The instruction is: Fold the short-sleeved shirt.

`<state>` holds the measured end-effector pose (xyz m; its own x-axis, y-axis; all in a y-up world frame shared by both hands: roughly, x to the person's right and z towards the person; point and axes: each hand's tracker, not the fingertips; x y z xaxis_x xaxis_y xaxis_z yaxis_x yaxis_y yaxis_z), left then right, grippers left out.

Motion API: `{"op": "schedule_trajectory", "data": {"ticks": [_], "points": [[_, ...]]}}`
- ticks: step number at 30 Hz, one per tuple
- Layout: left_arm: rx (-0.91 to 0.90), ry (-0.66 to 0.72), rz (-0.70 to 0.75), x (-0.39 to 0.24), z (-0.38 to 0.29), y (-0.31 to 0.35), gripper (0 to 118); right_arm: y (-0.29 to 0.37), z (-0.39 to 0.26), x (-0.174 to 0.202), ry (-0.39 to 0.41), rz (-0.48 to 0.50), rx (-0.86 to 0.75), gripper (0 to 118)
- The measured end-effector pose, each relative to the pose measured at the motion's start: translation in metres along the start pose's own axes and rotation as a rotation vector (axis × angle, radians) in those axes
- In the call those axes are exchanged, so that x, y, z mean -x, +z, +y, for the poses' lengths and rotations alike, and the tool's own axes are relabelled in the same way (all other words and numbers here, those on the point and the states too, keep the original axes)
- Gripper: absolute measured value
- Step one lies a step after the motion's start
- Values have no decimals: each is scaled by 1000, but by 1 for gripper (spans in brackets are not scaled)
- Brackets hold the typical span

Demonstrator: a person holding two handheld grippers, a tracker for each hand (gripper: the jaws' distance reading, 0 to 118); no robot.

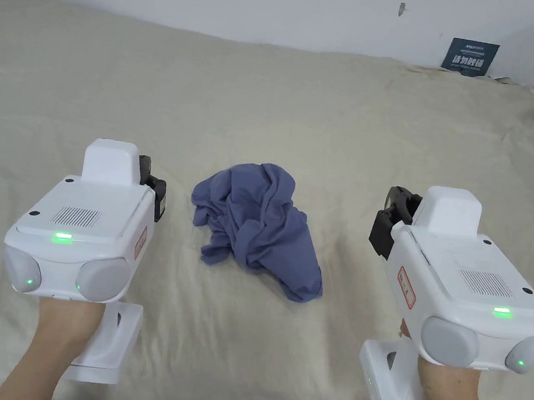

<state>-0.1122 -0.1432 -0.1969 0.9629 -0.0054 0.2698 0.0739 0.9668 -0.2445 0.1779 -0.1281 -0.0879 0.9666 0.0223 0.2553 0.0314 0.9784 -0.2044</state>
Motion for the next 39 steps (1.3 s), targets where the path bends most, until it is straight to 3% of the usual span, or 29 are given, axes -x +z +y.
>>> {"op": "schedule_trajectory", "data": {"ticks": [5, 7, 8, 9, 10, 11, 12, 13, 16, 25, 30, 39], "points": [[19, 57, -15, 2, 3, -6, 2, -2, 0, -2, -4, 0, 3, 0], [46, 71, -25, 2, 7, -12, 15, -3, 0, -2, -1, 0, 5, 0], [63, 74, -30, 3, 10, -17, 30, -3, 0, -2, 0, 1, 6, 0], [81, 75, -43, 4, 14, -21, 37, -3, 0, -2, 0, 2, 6, 0], [100, 76, -47, 4, 17, -28, 37, -3, 0, -2, -1, 3, 7, 0], [130, 76, -61, 5, 20, -34, 64, -4, 0, -3, -2, 3, 6, 0], [162, 92, -76, 6, 24, -42, 98, -4, 0, -3, -7, 4, 5, 0], [204, 108, -74, 5, 27, -50, 117, -4, 1, -2, -14, 5, 4, 0], [226, 122, -111, 6, 37, -69, 118, -6, 2, -2, -22, 10, 2, 0], [563, 143, -136, -4, 68, -171, 118, -21, 5, 4, -10, 37, 18, 0], [734, 119, -96, -10, 64, -236, 118, -33, 1, 2, 2, 39, 41, 0], [886, 175, -75, -21, 43, -328, 113, -57, -4, -8, 14, 23, 83, 0]]}}
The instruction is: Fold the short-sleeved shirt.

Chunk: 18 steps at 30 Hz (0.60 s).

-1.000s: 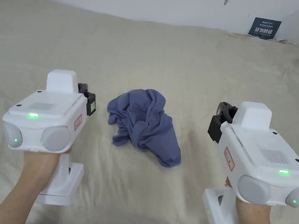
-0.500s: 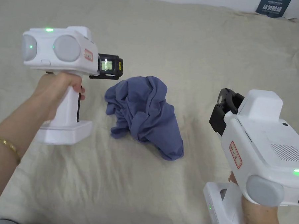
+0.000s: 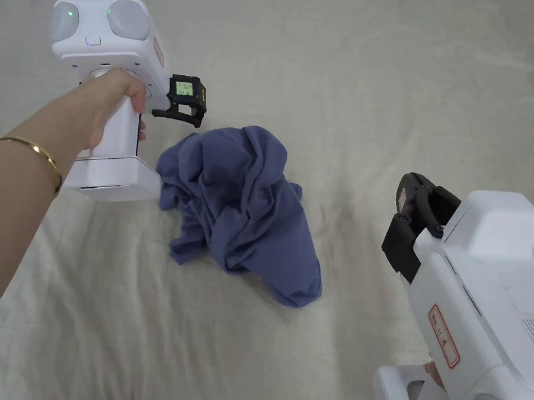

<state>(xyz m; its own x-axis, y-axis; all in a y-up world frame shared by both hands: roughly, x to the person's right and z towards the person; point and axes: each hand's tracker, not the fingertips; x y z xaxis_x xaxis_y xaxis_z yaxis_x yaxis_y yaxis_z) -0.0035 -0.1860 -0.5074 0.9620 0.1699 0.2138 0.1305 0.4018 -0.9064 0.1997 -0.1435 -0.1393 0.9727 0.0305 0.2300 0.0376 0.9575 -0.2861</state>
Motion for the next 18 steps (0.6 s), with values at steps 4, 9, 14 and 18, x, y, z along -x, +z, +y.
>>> {"op": "schedule_trajectory", "data": {"ticks": [4, 9, 14, 18], "points": [[62, -9, 1, -8, 5, -26, 109, -10, -4, -4, 6, -8, 9, 0], [123, -21, 28, -8, 4, -52, 77, -14, -7, -5, -6, -11, 13, 0], [135, 2, 31, -8, -18, -51, 14, -11, -7, -7, -4, -11, 10, 0], [138, -91, 26, -11, -22, -45, 0, -10, -7, -8, -2, -17, 6, 0]]}}
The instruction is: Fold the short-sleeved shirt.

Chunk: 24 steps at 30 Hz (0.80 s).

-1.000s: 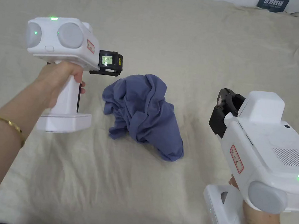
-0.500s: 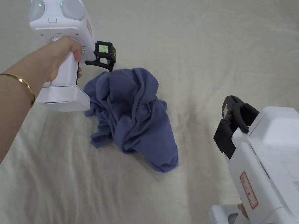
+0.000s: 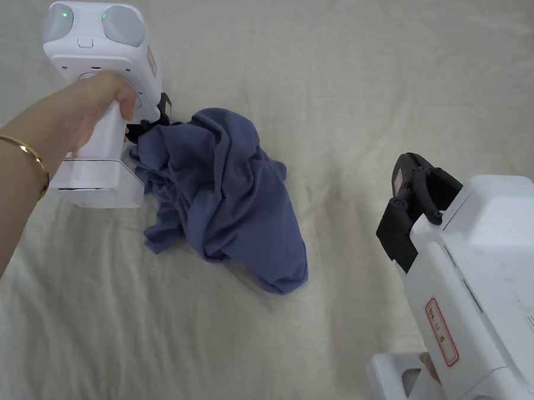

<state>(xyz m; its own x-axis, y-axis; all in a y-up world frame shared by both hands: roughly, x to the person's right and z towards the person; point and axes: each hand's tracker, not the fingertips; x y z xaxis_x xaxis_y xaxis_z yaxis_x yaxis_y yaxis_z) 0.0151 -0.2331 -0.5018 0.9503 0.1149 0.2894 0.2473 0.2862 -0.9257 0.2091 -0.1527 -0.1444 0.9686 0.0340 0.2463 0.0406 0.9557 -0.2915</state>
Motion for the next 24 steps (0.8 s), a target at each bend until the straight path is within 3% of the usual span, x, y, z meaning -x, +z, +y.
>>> {"op": "schedule_trajectory", "data": {"ticks": [4, 8, 13, 14, 17, 18, 21, 24], "points": [[-10, 17, -42, 5, -6, 17, 0, 2, 5, 1, -1, -3, 7, 0], [-150, 75, -105, 12, -7, 53, 0, -2, 15, 2, 13, 19, 46, 0], [-272, 135, -186, 18, -10, 101, 0, -33, 28, 3, 6, 126, 277, 3], [-282, 125, -186, 17, -11, 108, 0, -39, 27, 4, -2, 138, 302, 9], [-315, 115, -205, 13, -21, 129, 0, -61, 23, 4, 10, 156, 425, 80], [-322, 116, -215, 12, -24, 134, 0, -68, 20, 4, -1, 160, 464, 99], [-337, 114, -223, 10, -29, 144, 0, -81, 9, 8, -20, 203, 575, 103], [-346, 109, -215, 9, -33, 148, 0, -92, -9, 17, 71, 211, 674, 103]]}}
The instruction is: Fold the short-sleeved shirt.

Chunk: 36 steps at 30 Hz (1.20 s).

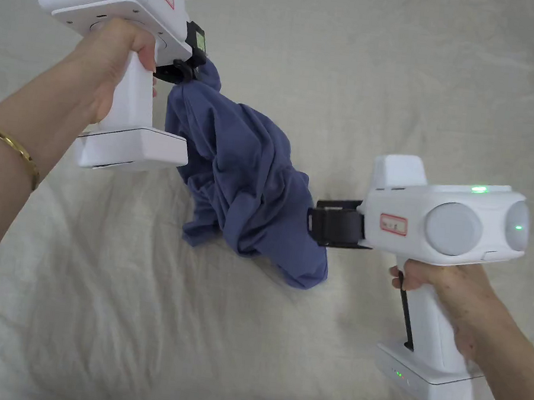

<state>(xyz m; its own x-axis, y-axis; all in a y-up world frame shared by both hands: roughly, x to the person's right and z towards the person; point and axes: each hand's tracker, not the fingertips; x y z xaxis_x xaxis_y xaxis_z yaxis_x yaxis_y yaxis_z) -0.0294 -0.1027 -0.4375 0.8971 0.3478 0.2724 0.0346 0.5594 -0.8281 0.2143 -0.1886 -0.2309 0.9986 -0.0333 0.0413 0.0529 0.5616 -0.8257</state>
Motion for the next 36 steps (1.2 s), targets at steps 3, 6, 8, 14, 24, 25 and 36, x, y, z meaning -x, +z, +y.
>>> {"op": "schedule_trajectory", "data": {"ticks": [3, 6, 8, 14, 24, 25, 36], "points": [[1, 3, 1, -1, -2, 0, 0, -20, -12, 11, 86, -7, 68, 103], [3, -7, 17, -1, -4, -1, 0, -35, -22, 20, 95, 2, 111, 103], [7, -6, 22, 0, -7, -2, 0, -44, -28, 22, 111, 9, 119, 102], [13, 3, 35, 4, -6, -9, 0, -56, -31, 26, 128, -8, 136, 36], [2, 33, 29, 9, -8, -9, 0, -27, -35, 30, 192, 8, 32, 8], [-6, 47, 23, 10, -7, -7, 0, -17, -33, 27, 179, 19, 6, 8], [-212, 138, -1, 34, 21, 82, 0, 112, 27, -23, 14, 3, -322, 8]]}}
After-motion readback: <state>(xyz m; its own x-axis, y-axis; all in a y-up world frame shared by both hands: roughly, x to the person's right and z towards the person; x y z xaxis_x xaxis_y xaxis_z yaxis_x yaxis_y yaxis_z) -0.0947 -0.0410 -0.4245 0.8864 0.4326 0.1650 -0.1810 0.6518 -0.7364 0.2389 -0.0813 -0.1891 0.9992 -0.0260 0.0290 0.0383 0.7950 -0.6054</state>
